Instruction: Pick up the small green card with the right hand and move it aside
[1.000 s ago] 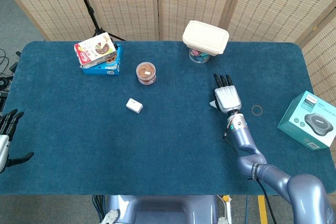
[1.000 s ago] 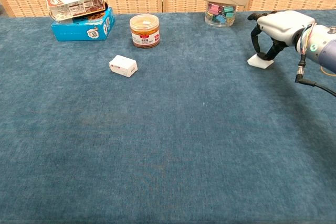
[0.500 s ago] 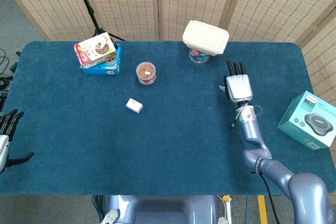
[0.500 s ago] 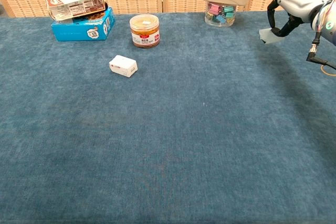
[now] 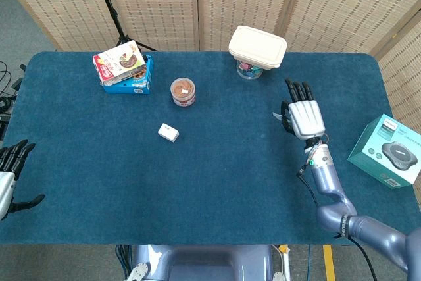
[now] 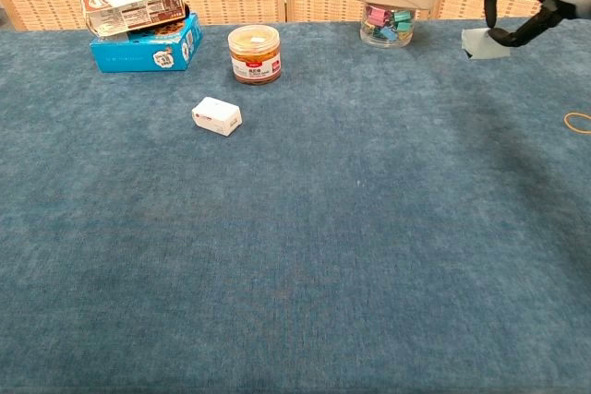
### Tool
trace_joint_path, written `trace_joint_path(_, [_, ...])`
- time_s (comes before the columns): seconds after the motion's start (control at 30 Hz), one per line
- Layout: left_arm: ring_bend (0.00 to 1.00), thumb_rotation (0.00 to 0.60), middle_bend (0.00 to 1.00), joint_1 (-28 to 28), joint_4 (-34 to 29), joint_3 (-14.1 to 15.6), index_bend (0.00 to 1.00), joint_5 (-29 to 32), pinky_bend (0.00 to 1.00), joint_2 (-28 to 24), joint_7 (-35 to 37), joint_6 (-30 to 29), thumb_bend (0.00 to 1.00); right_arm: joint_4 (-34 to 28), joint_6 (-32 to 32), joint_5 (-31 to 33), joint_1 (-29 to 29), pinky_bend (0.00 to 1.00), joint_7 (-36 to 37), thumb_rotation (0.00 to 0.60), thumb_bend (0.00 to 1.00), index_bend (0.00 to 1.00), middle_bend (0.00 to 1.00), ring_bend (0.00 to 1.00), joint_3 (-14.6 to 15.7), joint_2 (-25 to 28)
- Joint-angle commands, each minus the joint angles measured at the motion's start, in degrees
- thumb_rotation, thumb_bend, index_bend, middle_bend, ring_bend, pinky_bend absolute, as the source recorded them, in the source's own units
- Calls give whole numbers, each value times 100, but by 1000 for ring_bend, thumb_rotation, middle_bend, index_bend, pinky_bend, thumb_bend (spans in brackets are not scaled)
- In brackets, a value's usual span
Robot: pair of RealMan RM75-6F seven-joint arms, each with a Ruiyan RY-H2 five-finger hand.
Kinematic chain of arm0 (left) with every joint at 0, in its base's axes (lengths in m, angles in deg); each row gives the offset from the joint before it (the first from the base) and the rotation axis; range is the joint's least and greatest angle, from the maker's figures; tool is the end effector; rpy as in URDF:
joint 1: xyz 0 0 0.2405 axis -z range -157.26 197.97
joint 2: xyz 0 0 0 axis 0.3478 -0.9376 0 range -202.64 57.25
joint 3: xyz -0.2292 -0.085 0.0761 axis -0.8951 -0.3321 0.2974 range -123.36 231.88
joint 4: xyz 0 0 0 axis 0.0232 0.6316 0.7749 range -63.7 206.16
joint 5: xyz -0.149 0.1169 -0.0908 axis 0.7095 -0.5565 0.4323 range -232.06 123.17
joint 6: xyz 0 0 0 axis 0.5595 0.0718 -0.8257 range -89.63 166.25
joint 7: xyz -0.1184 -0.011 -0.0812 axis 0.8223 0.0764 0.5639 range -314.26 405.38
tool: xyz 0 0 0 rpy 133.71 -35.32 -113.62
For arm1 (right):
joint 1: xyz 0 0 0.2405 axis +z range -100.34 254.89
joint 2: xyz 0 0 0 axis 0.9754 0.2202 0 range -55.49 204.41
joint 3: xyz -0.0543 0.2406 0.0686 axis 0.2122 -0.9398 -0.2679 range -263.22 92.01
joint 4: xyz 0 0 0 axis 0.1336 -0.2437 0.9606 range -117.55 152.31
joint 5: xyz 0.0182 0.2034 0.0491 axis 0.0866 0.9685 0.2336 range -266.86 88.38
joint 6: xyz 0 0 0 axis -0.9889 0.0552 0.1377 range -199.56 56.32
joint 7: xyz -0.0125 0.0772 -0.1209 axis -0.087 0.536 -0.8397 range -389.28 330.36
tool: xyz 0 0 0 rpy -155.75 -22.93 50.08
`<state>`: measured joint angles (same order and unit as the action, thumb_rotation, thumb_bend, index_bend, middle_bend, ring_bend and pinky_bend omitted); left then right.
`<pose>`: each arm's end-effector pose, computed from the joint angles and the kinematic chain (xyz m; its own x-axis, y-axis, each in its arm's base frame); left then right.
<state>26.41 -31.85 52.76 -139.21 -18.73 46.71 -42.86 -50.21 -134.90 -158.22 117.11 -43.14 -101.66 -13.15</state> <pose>-0.2900 0.1793 0.1854 0.3674 0.0876 0.9259 0.9298 -0.0104 -0.3679 -0.2000 -0.4021 0.0635 0.4930 0.0751 0.8668 -0.8456 -0.1933 0.4977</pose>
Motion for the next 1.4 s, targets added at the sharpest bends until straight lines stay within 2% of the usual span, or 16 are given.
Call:
trace_joint_path(0.03, [0, 600, 0, -30, 48, 38, 0, -102, 0, -48, 154, -55, 0, -854, -379, -39, -394, 0, -122, 600, 0, 0, 0, 0, 80, 570])
trace_joint_path(0.23, [0, 600, 0, -66, 177, 100, 0, -268, 0, -117, 436, -117, 0, -1616, -638, -135, -707, 0, 64, 600, 0, 0, 0, 0, 142, 1017])
trace_joint_path(0.5, [0, 600, 0, -141, 325, 151, 0, -404, 0, -187, 784, -259, 0, -2247, -1090, -420, -1092, 0, 151, 600, 0, 0, 0, 0, 311, 1364])
trace_joint_path(0.73, [0, 600, 0, -209, 398, 194, 0, -563, 0, -225, 988, -424, 0, -2446, -1250, -487, -1285, 0, 52, 600, 0, 0, 0, 0, 416, 1485])
trace_joint_path(1.1, [0, 600, 0, -290, 439, 207, 0, -597, 0, -253, 1131, -577, 0, -2598, -1757, -934, -2006, 0, 443, 600, 0, 0, 0, 0, 956, 1812])
trace_joint_path(1.4, [0, 600, 0, -288, 359, 161, 0, -415, 0, -251, 967, -507, 0, -2626, -2321, -1169, -2529, 0, 536, 600, 0, 0, 0, 0, 1105, 2130])
